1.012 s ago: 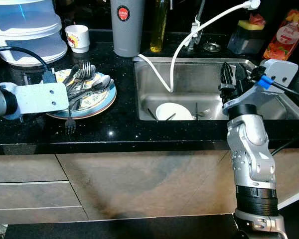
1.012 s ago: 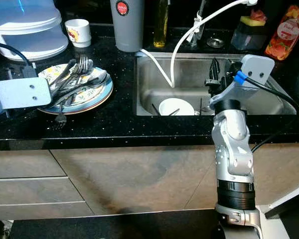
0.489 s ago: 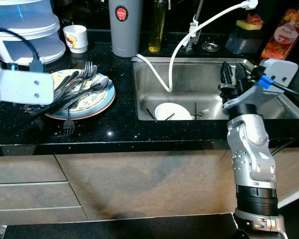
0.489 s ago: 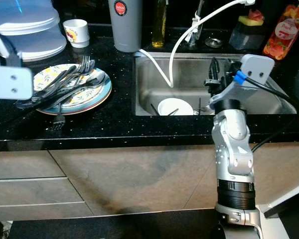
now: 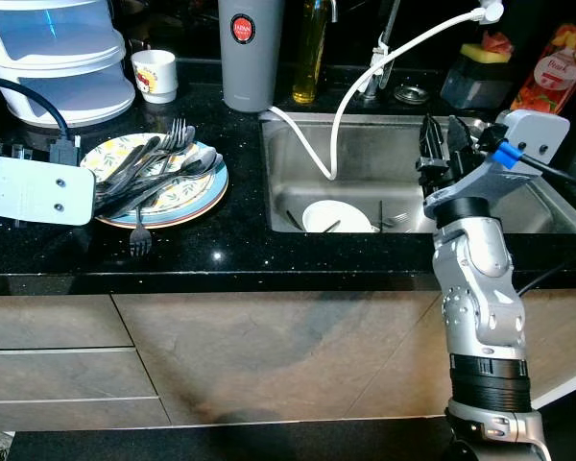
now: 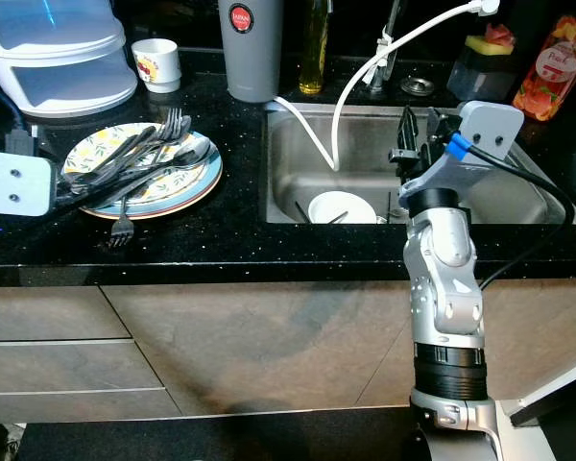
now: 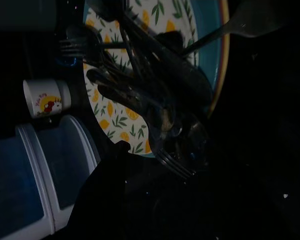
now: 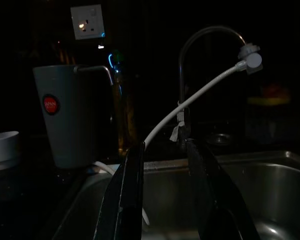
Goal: Kitchen organization
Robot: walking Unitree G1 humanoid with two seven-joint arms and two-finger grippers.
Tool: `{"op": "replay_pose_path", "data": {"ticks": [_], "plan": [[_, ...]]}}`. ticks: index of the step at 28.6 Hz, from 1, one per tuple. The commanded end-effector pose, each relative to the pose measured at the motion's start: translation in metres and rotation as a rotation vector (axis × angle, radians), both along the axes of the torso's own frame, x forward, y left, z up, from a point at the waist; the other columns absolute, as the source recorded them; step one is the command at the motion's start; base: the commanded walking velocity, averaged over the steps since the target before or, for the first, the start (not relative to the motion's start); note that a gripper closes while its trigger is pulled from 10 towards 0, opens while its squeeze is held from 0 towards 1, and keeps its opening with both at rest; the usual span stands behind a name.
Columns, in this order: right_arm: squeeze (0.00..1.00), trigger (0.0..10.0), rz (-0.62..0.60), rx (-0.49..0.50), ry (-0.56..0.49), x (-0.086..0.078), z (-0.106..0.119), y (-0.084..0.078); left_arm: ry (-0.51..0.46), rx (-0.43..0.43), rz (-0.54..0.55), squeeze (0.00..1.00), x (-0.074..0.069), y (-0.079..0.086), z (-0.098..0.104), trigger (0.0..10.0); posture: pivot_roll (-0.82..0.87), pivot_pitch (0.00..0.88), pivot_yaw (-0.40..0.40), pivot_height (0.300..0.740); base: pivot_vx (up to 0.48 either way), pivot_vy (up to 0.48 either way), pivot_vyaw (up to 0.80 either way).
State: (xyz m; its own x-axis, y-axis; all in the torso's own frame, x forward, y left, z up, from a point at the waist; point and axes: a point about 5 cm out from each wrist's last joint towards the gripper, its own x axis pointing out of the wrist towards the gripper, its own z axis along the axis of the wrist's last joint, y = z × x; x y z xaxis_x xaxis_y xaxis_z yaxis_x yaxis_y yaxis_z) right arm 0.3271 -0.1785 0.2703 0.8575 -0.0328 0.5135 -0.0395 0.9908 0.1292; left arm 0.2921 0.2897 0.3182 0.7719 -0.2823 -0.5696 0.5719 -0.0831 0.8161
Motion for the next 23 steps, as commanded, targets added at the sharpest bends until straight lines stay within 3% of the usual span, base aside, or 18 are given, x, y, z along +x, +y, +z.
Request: {"op": "replay_pose_path", "data": {"ticks": [1, 7, 11, 12, 13, 15, 20, 23], "plan": [[0.00, 10.0, 0.007, 0.004, -0.009, 0.000, 0.002, 0.001, 0.012, -0.002, -0.014, 0.00, 0.005, -0.005, -0.008, 10.0, 0.13, 0.043, -0.053, 0.740, 0.000, 0.000, 0.00], [0.00, 10.0, 0.001, 0.008, -0.009, 0.000, 0.001, 0.000, 0.013, -0.067, -0.007, 0.00, 0.018, -0.010, -0.022, 8.3, 0.12, 0.047, -0.052, 0.740, 0.000, 0.000, 0.00], [0.00, 10.0, 0.001, 0.009, -0.011, 0.000, 0.002, 0.000, 0.017, -0.115, 0.005, 0.00, 0.028, -0.013, -0.032, 8.1, 0.12, 0.049, -0.055, 0.740, 0.000, 0.000, 0.00], [0.00, 10.0, 0.000, 0.008, -0.012, 0.000, 0.002, 0.000, 0.016, -0.119, 0.015, 0.00, 0.030, -0.013, -0.035, 4.3, 0.11, 0.050, -0.054, 0.740, 0.000, 0.000, 0.00], [0.00, 10.0, -0.001, 0.007, -0.013, 0.000, 0.003, 0.000, 0.015, -0.120, 0.022, 0.00, 0.031, -0.013, -0.036, 4.3, 0.11, 0.050, -0.054, 0.740, 0.000, 0.000, 0.00], [0.00, 10.0, -0.006, 0.008, -0.015, -0.001, 0.003, -0.002, 0.021, -0.132, 0.036, 0.00, 0.034, -0.012, -0.040, 0.0, 0.11, 0.050, -0.053, 0.740, 0.000, 0.000, 0.00], [0.00, 10.0, -0.012, 0.012, -0.015, -0.001, 0.003, -0.003, 0.019, -0.120, 0.042, 0.00, 0.034, -0.011, -0.041, 0.0, 0.11, 0.051, -0.050, 0.740, 0.000, 0.000, 0.00], [0.00, 10.0, -0.012, 0.014, -0.015, -0.001, 0.003, -0.003, -0.038, -0.152, 0.008, 0.00, 0.033, -0.016, -0.025, 0.0, 0.11, 0.053, -0.050, 0.740, 0.000, 0.000, 0.00]]}}
